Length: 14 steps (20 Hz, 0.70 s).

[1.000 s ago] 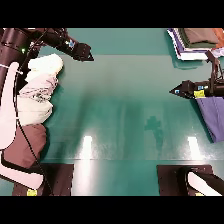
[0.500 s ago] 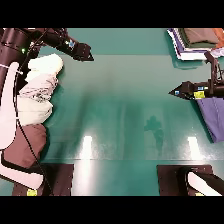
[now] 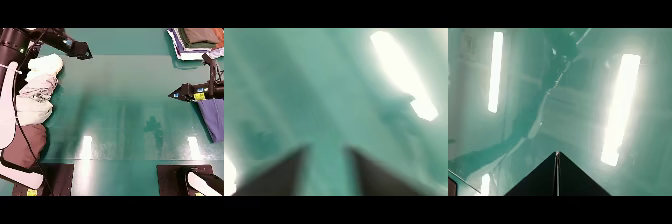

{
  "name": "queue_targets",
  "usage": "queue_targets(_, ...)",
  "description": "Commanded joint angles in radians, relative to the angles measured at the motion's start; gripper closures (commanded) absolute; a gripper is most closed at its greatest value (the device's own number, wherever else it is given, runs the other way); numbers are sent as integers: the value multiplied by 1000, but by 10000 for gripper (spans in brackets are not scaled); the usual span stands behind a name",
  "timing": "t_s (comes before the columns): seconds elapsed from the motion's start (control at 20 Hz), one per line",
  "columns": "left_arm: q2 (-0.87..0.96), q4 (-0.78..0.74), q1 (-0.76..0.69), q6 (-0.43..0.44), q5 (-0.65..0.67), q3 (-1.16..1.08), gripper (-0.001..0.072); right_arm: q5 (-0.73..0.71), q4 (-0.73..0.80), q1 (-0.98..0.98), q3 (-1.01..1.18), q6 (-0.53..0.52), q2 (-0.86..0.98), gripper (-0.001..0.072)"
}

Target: Fold the shirts.

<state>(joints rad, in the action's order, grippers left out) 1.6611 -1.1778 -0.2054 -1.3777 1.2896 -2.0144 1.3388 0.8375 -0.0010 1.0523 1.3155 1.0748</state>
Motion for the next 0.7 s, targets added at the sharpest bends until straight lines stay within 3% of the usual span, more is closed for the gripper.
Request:
queue_targets(0.0, 6, -397, 61, -177, -76, 0, 71, 11, -1, 1, 1, 1, 0, 697)
queue_targets(0.2, 42, -465, 217, -263, -219, 52, 70, 11, -8, 1, 1, 1, 0, 697)
queue_targets(0.65, 327, -389, 389, -264, -329, 73, 71, -5, -8, 1, 1, 2, 0, 698)
